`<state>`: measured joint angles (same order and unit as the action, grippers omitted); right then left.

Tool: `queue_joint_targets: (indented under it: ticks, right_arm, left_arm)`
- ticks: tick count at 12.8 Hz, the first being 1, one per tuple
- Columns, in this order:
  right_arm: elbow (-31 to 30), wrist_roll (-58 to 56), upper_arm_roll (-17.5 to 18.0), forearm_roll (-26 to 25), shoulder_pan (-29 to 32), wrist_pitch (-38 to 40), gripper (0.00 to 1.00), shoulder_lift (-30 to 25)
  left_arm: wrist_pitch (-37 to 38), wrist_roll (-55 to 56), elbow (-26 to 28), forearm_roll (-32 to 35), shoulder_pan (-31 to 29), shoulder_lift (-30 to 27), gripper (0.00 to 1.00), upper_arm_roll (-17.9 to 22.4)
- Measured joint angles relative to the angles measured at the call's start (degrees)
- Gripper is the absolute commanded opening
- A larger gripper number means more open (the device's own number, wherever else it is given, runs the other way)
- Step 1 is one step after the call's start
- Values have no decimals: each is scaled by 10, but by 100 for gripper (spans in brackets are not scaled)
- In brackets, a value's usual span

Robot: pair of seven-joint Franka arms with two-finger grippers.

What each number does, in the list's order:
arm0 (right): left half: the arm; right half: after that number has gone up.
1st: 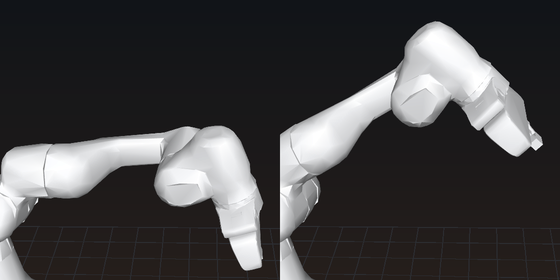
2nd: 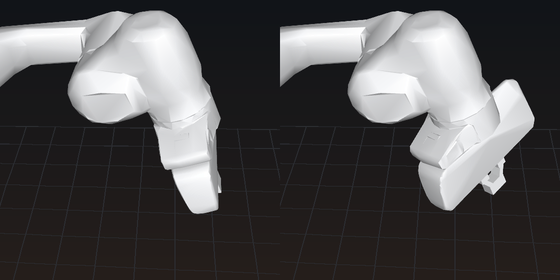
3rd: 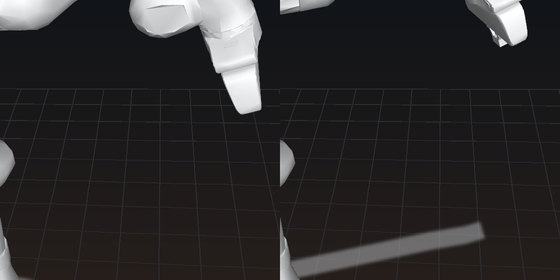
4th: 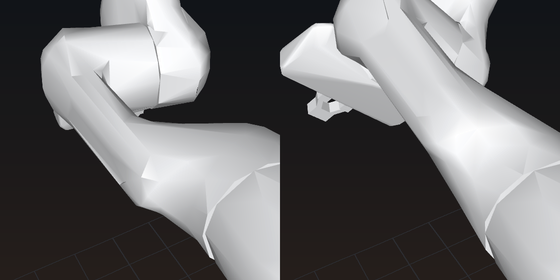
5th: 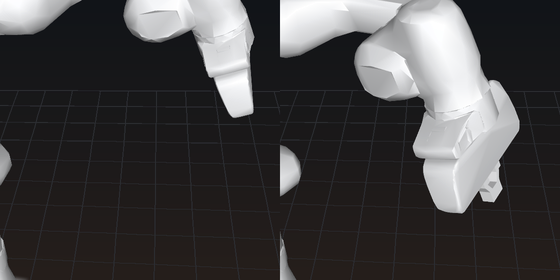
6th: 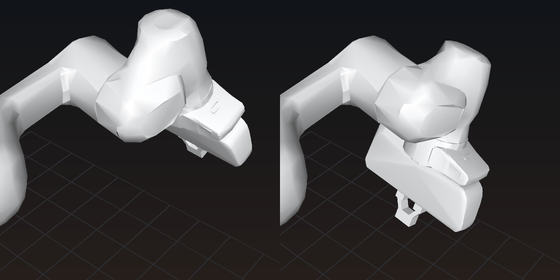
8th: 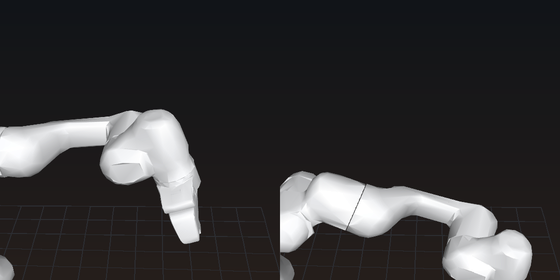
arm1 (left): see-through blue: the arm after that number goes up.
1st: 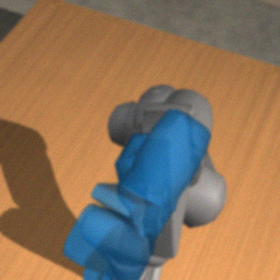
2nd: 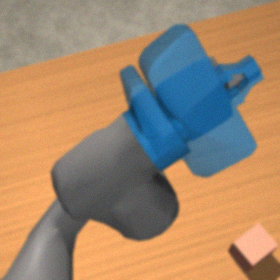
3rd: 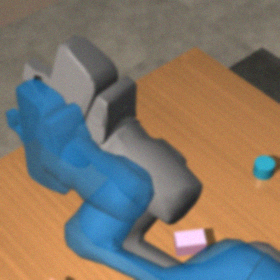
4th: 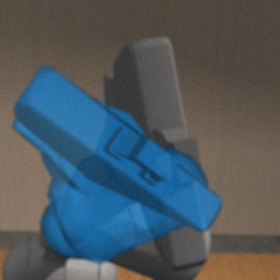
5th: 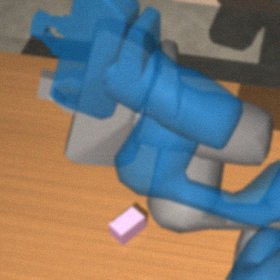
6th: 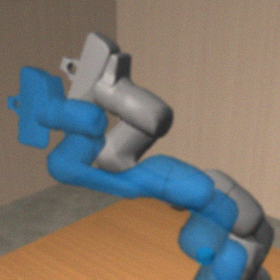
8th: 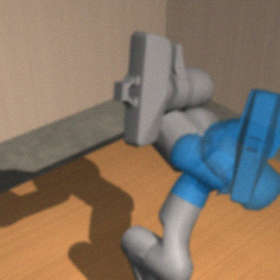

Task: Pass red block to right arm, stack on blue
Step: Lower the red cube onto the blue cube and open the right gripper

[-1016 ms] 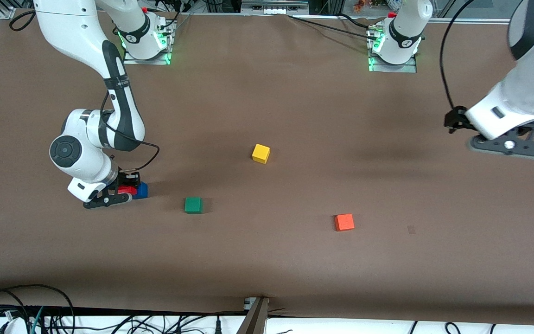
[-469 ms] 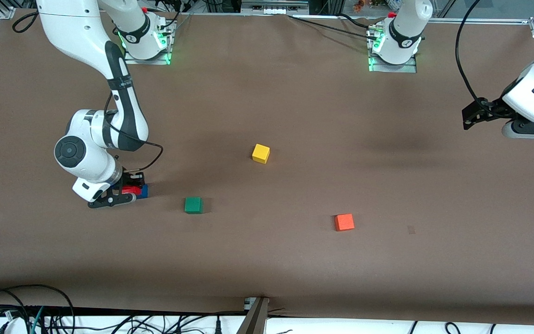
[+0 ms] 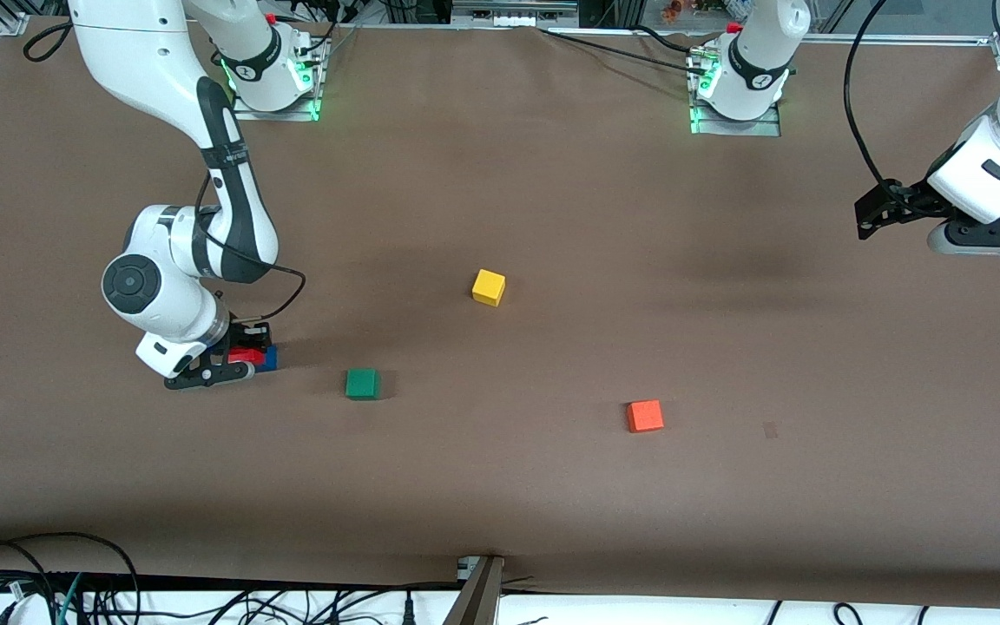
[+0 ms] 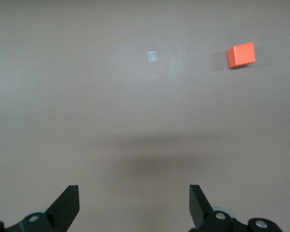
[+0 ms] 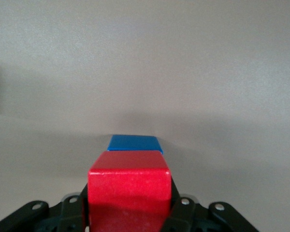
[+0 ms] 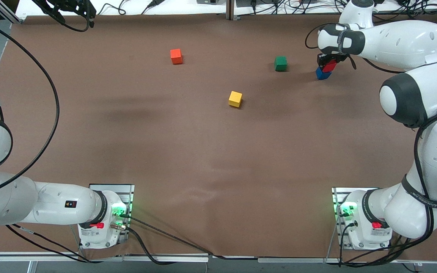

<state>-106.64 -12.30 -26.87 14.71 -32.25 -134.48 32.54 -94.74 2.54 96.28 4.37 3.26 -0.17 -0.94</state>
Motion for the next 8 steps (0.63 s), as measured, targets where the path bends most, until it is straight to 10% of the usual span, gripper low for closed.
queue_joint_targets:
  ticks: [8]
  right_arm:
    - [-4, 8, 0, 1, 0, 0, 2, 2]
  left_arm:
    - [3, 13, 0, -3, 2, 0, 100, -9]
